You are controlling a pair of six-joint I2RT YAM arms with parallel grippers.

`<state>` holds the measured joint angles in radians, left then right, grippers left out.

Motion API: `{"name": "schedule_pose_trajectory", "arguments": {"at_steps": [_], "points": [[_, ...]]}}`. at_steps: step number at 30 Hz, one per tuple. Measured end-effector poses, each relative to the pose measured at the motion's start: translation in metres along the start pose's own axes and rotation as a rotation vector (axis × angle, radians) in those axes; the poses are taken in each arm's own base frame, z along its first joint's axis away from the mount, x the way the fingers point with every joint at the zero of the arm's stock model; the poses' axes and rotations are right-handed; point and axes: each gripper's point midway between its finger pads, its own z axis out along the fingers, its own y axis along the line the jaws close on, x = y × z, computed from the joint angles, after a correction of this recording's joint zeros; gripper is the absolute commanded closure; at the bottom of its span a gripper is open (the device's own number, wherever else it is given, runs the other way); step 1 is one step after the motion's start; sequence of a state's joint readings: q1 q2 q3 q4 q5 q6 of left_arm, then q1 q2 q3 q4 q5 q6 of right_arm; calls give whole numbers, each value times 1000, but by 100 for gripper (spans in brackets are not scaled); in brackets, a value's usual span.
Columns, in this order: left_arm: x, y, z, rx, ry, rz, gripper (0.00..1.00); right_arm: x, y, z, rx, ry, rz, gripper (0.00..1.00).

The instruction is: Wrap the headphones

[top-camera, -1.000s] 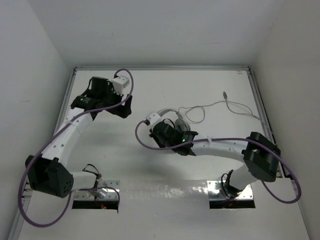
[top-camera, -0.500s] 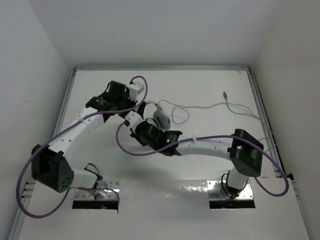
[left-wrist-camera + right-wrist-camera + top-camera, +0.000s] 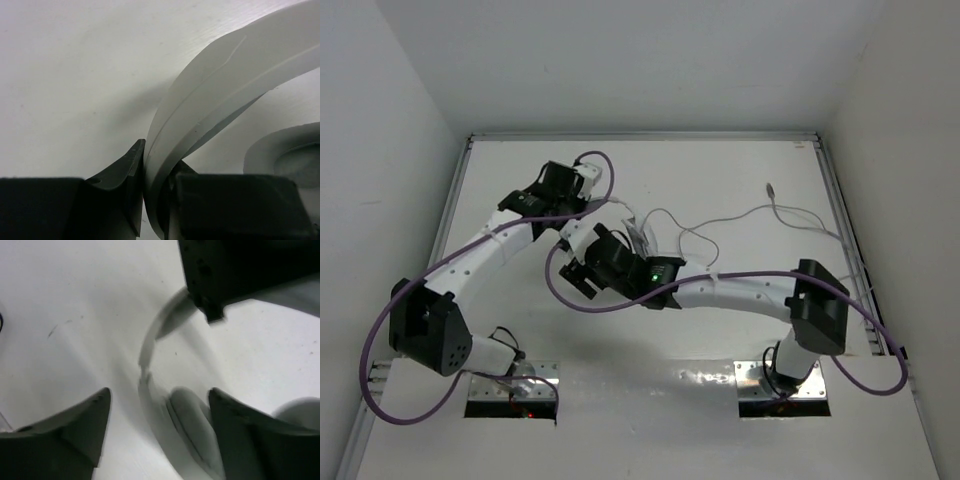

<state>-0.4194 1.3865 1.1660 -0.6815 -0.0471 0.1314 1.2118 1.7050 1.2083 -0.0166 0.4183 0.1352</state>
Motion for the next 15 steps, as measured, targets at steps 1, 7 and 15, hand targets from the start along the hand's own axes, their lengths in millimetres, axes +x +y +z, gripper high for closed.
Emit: {"name": "schedule_pose_trajectory", "arguments": {"at_steps": [1,7,15], "points": [[1,8,0,-20,4,-3,100,-4,-2,-5,-8,3,-8,13],[0,56,-6,-72,-7,-74,100,-107,-24,-104,-121,-221,50,13],[-44,67,-32,-44,-133,-28,100,-153,-179,-265,217,-606,210,13]]}}
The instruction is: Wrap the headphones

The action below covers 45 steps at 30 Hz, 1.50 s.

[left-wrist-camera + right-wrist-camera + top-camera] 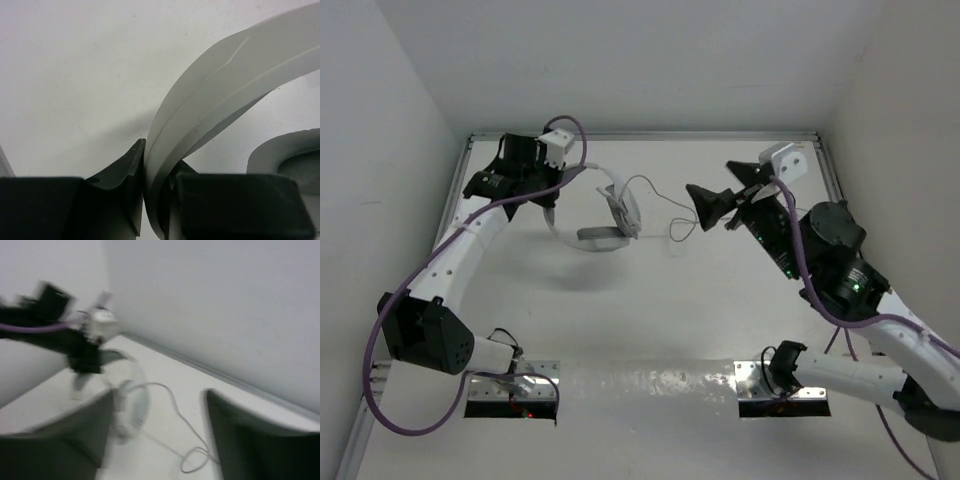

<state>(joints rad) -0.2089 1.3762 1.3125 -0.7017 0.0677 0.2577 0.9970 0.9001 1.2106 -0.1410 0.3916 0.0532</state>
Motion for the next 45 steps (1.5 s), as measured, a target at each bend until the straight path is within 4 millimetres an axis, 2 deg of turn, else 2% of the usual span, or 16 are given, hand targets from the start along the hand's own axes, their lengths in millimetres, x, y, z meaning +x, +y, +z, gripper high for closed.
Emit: {"name": "schedule_pose_trajectory", "arguments": {"at_steps": [2,4,8,10,12,17,21,25,26,28,29,30,35,37,42,45], "points": [[-15,0,-8,7,-36,14,100,26,-38,1,114,39,-21,2],[-33,2,-18,4,-81,20,100,86,-62,6,171,165,-57,1],[-62,6,-36,-11,-158,18,100,198,-60,8,110,426,-76,1],[-72,8,-43,-22,-190,11,100,235,-61,6,90,503,-51,1],[-78,10,-47,-36,-212,12,100,252,-72,9,113,532,0,1],[-83,14,-46,-51,-231,34,100,265,-122,38,210,469,114,4],[-89,7,-34,4,-234,41,100,300,-112,75,114,505,165,8],[-102,0,-5,88,-209,38,100,331,-110,118,60,552,191,27],[-104,0,2,102,-201,34,100,338,-113,128,59,559,193,52],[-103,-2,16,133,-172,29,100,345,-123,144,81,555,215,76],[-102,-2,21,144,-161,26,100,345,-131,148,97,549,228,93],[-101,-3,26,154,-152,23,100,344,-141,151,119,538,243,100],[-97,-4,30,168,-133,25,100,324,-205,153,242,456,259,100],[-100,-3,28,166,-140,29,100,314,-220,153,259,436,233,100],[-105,-4,23,152,-144,85,100,281,-209,164,167,390,174,100],[-97,-9,24,143,-106,132,100,241,-199,184,98,332,112,100]]}}
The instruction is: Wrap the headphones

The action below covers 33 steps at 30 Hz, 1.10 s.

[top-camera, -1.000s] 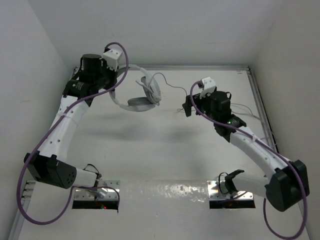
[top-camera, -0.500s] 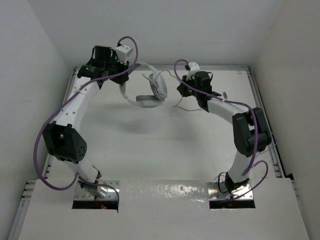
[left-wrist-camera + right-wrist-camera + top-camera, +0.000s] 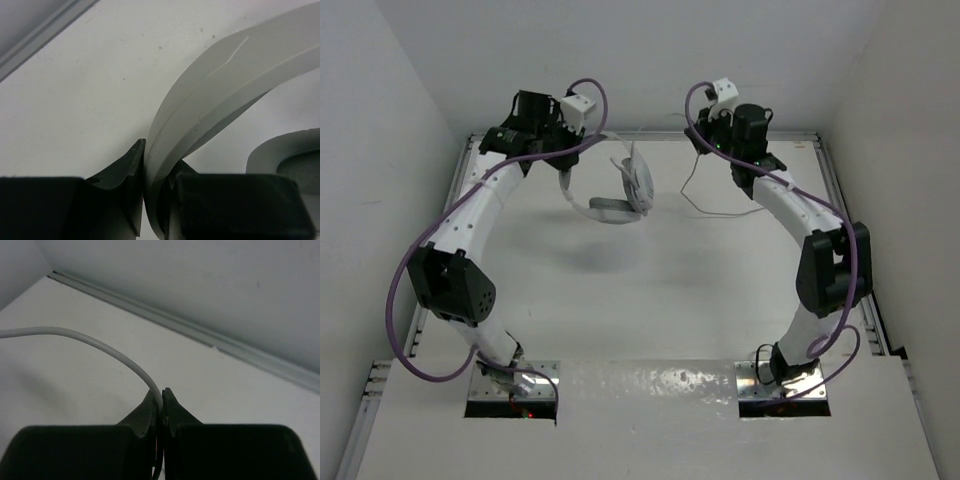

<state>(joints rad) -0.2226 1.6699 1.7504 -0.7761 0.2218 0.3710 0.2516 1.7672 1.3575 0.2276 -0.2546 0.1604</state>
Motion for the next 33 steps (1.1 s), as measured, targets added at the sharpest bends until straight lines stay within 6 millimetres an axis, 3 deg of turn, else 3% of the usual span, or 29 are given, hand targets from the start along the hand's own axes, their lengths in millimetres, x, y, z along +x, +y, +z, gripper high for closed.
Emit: {"name": "schedule_pose_trajectory", "arguments": {"at_steps": [6,10,12,16,19,22,26,33], "points": [[5,-29,5,66,35,62,100,-114,39,1,-94,-214,-106,100],[2,-40,5,96,24,81,100,-147,43,19,-104,-275,-115,100],[-1,-42,4,108,11,82,100,-142,37,38,-101,-258,-104,100],[-4,-46,2,133,-3,75,100,-92,26,75,-99,-138,-44,100],[-4,-47,2,135,-4,65,100,-51,23,90,-98,-38,0,100],[-5,-46,3,126,-6,58,100,-33,30,96,-109,10,13,100],[-3,-47,6,127,5,56,100,-40,46,96,-132,-3,-4,100],[5,-51,16,149,35,53,100,-92,74,84,-166,-115,-29,100]]}}
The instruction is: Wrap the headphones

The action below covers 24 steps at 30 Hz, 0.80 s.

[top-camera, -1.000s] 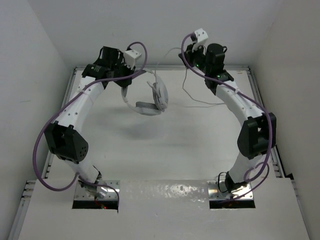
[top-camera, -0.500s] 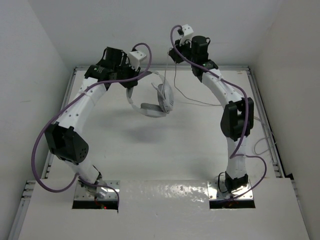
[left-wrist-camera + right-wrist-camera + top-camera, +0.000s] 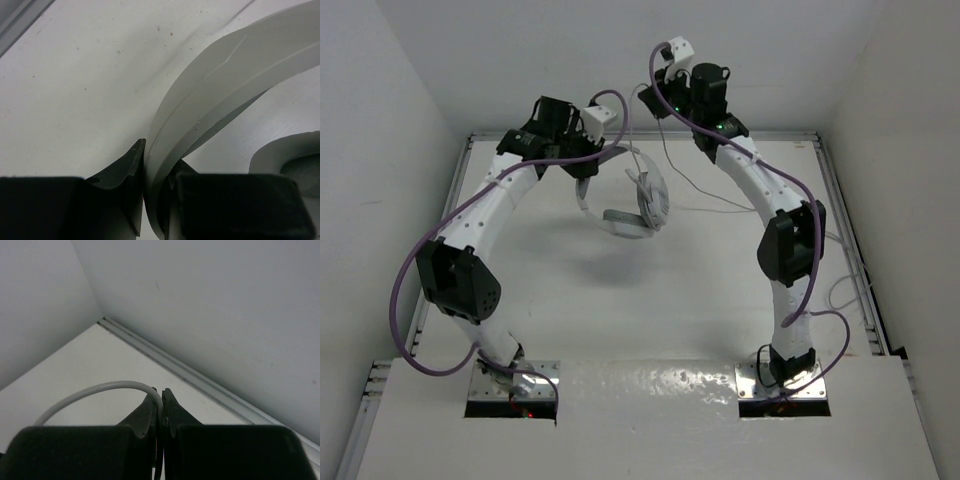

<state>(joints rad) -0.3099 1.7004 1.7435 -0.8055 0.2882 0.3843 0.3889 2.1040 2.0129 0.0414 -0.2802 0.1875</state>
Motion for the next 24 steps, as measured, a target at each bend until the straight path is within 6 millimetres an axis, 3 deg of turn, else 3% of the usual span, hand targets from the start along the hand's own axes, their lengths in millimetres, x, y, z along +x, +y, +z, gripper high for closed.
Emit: {"name": "schedule_pose_trajectory", "arguments": {"at_steps": [3,6,9,13,18,19,20,21,24], "points": [[-2,-2,0,8,-1,1,100,-24,-1,0,10,-47,1,100],[-11,-3,-4,10,-23,3,100,-24,-6,0,25,-58,23,100],[-21,-3,-8,3,-49,-1,100,11,-15,1,48,-12,87,100],[-22,-3,-9,2,-53,-2,100,74,-29,0,92,117,176,100],[-23,-3,-10,-3,-54,-22,100,85,-32,9,93,139,204,100],[-26,-3,-11,-1,-60,-30,100,85,-29,9,86,139,204,90],[-29,-4,-13,2,-68,-39,100,84,-26,10,76,133,206,72],[-34,-3,-16,5,-83,-53,100,84,-23,10,61,126,212,34],[-60,0,-27,33,-155,-101,100,105,-16,4,19,138,226,9]]}}
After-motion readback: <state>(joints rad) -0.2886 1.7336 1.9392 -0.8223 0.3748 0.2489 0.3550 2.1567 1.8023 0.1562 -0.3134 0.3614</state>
